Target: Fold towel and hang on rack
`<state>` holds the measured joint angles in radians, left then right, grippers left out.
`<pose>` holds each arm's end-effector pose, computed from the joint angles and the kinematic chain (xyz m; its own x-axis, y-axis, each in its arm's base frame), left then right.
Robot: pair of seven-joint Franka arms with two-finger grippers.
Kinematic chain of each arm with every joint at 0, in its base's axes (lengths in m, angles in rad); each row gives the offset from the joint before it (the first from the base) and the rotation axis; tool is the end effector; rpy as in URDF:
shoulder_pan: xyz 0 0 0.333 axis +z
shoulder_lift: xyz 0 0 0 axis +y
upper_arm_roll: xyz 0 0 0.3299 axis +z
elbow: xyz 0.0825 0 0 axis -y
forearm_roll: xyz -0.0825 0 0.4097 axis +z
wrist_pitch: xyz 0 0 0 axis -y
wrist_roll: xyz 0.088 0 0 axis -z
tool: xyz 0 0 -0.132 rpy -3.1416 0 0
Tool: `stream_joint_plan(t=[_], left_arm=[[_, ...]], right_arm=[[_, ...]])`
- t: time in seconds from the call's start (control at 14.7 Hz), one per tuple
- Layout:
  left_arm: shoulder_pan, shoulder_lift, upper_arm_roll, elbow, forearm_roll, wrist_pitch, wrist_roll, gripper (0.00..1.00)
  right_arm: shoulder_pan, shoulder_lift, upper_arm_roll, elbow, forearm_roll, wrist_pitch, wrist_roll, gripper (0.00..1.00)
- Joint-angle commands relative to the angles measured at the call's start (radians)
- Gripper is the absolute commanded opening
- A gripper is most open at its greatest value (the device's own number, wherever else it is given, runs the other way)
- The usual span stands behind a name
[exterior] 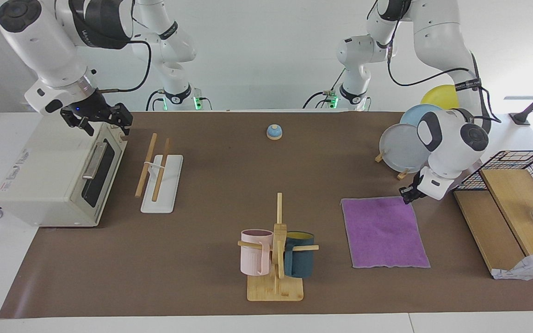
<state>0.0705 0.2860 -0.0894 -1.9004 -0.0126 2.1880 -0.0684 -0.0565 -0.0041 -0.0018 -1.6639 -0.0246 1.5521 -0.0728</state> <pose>0.6425 -0.0107 0.3259 0.9982 0.0604 0.0000 0.0604 -0.9975 0.0356 0.5687 -0.0365 0.5683 0.9939 0.0144 -0.1090 0.0163 -0.9997 0.0166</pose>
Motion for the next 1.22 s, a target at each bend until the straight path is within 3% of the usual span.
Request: stream_joint_plan(t=[0.0, 0.41, 0.61, 0.81, 0.88, 0.95, 1.15], left_arm=[[-0.061, -0.060, -0.001, -0.022, 0.005, 0.013, 0.016, 0.00], [-0.257, -0.105, 0.002, -0.055, 0.005, 0.050, -0.005, 0.00], [-0.328, -0.146, 0.003, -0.211, 0.008, 0.249, -0.034, 0.00], [-0.348, -0.153, 0.005, -0.261, 0.014, 0.291, -0.036, 0.00], [-0.345, -0.153, 0.003, -0.262, 0.014, 0.288, -0.047, 0.18], [-0.348, -0.154, 0.005, -0.272, 0.014, 0.292, -0.071, 0.99], [-0.339, -0.154, 0.005, -0.267, 0.014, 0.276, -0.086, 1.00]], right_arm=[[-0.003, -0.007, -0.003, 0.003, 0.014, -0.013, -0.016, 1.00], [-0.003, -0.007, -0.003, 0.004, 0.014, -0.013, -0.016, 1.00], [-0.003, -0.007, -0.003, 0.004, 0.014, -0.013, -0.016, 1.00], [-0.003, -0.007, -0.003, 0.004, 0.014, -0.013, -0.016, 1.00], [-0.003, -0.007, -0.003, 0.003, 0.014, -0.013, -0.016, 1.00], [-0.003, -0.007, -0.003, 0.004, 0.014, -0.013, -0.016, 1.00], [-0.003, -0.007, -0.003, 0.003, 0.014, -0.015, -0.016, 1.00]])
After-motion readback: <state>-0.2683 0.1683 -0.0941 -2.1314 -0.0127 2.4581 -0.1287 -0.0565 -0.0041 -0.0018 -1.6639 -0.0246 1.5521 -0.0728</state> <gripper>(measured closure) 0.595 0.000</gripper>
